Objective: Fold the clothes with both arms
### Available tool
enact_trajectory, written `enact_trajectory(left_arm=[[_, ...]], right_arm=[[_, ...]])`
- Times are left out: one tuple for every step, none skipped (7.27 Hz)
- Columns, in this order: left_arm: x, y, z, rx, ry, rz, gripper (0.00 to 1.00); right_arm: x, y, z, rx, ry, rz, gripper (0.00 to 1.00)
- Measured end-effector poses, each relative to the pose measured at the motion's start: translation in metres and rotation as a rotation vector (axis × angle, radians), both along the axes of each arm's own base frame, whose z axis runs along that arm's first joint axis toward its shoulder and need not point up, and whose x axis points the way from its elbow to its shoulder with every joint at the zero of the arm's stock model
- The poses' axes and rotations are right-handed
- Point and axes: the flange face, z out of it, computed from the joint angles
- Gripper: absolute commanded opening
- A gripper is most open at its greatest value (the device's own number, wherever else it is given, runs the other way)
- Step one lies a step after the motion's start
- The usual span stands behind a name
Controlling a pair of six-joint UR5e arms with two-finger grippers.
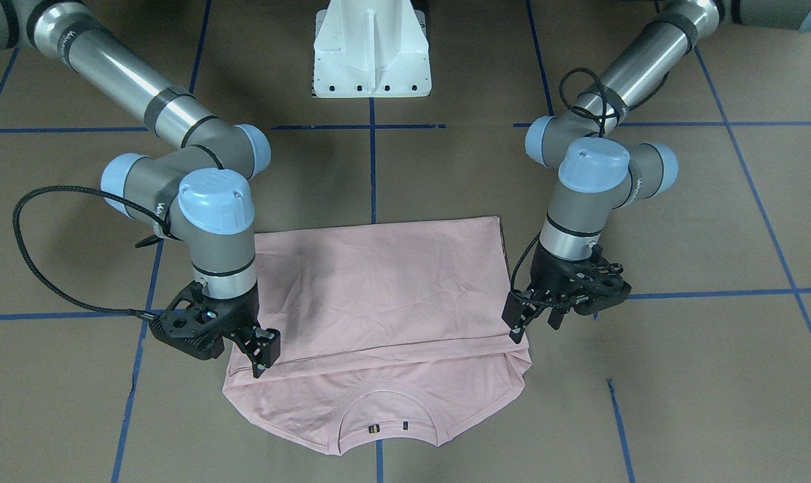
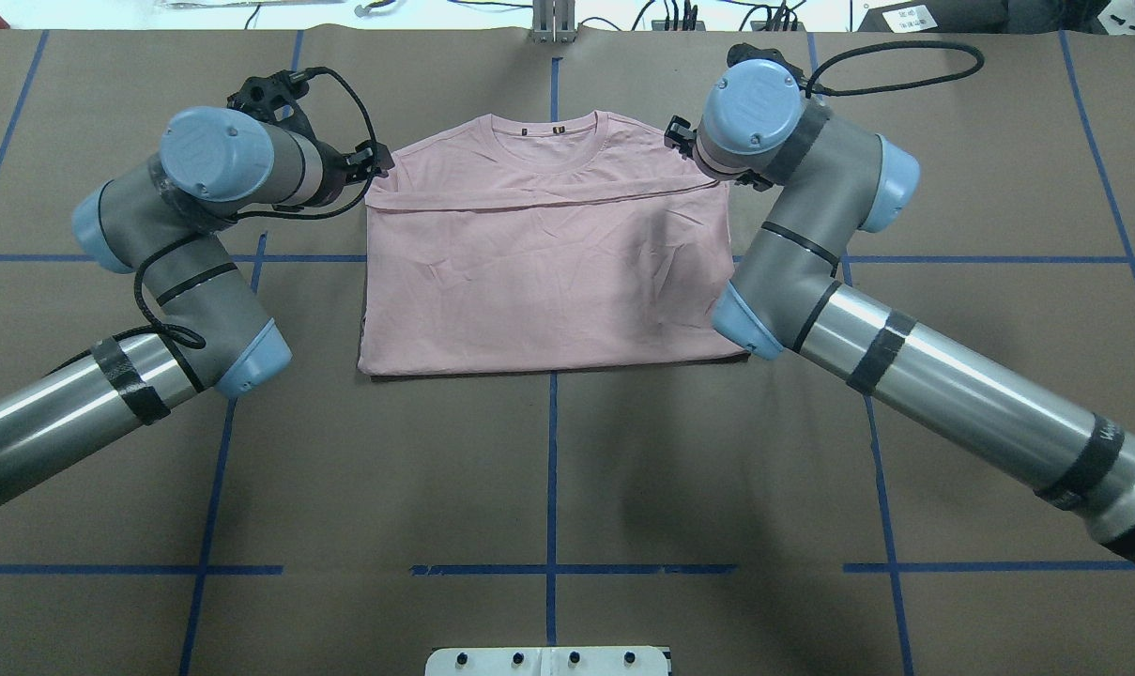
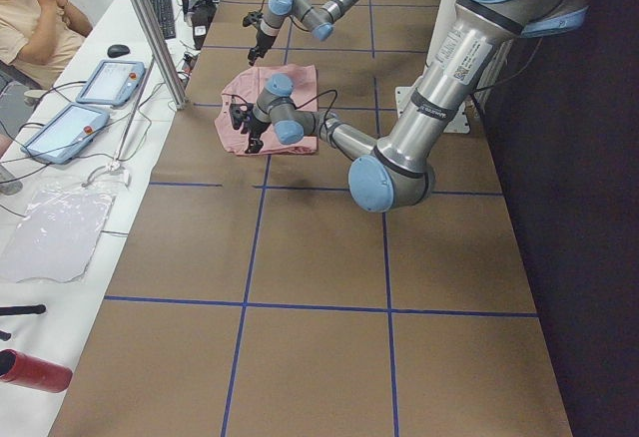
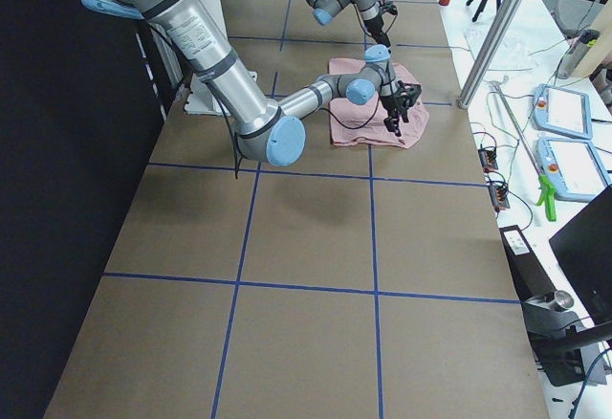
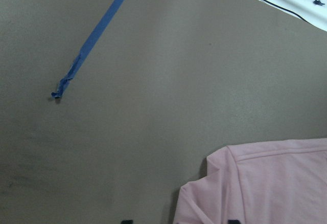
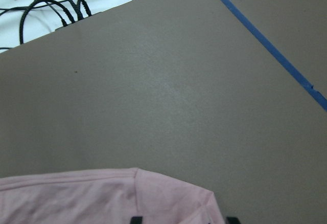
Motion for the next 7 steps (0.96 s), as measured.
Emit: enact_trajectory(left_arm=[[-0.006, 0.002, -0.009, 0.002, 0.028, 0.02, 1.0], [-0.009, 0.004, -0.015, 0.004, 0.044, 0.029, 1.0], [-0.01, 0.006, -0.017, 0.005, 0.051, 0.034, 1.0], [-0.011, 0.008, -0.015, 0.003, 0.05, 0.037, 1.0], [-0.011, 0.009, -0.011, 0.001, 0.047, 0.039, 1.0], [-0.011, 0.009, -0.009, -0.001, 0.045, 0.04, 1.0], [-0.011, 0.01, -0.008, -0.001, 0.044, 0.04, 1.0]], right_arm=[[0.015, 0.034, 0.009, 0.006, -0.054, -0.027, 1.0], [0.023, 0.074, 0.015, 0.001, -0.101, -0.041, 1.0], [0.026, 0.109, 0.02, -0.022, -0.139, -0.041, 0.97], [0.024, 0.135, 0.025, -0.052, -0.163, -0.028, 0.86], [0.019, 0.151, 0.029, -0.08, -0.18, -0.016, 0.81], [0.015, 0.161, 0.034, -0.097, -0.183, -0.007, 0.81], [0.01, 0.169, 0.04, -0.102, -0.174, -0.003, 0.79]])
